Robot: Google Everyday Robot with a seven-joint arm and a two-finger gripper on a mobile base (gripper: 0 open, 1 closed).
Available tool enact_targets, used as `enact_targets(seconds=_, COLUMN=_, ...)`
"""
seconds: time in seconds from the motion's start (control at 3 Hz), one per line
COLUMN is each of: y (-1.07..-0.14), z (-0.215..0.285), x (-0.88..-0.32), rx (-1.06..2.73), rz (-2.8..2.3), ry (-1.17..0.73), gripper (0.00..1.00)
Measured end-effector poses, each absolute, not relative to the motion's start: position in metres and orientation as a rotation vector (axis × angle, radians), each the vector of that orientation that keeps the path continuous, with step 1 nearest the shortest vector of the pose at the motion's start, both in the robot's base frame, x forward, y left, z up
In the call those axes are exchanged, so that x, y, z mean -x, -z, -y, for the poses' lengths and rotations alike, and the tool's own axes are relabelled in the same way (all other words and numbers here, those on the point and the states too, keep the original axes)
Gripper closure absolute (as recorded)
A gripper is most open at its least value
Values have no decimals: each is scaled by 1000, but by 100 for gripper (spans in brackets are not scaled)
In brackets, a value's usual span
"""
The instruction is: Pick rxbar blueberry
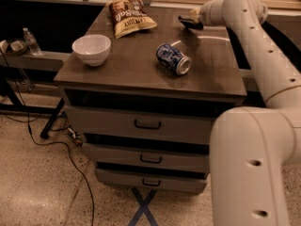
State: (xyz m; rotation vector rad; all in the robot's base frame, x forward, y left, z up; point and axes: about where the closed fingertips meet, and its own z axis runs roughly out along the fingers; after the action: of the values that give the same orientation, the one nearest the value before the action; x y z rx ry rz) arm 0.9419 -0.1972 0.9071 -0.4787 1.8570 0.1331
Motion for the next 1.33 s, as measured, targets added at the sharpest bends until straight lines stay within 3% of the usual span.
enact_targets(seconds=0.67, y=-1028, z=200, x=-847, rx=563, rz=-1677, ry=-78, gripper=100)
enact_targets(seconds=1.33, y=-1000, z=182, x=-861, rx=593, rz=-1691, ry=-143, gripper=52)
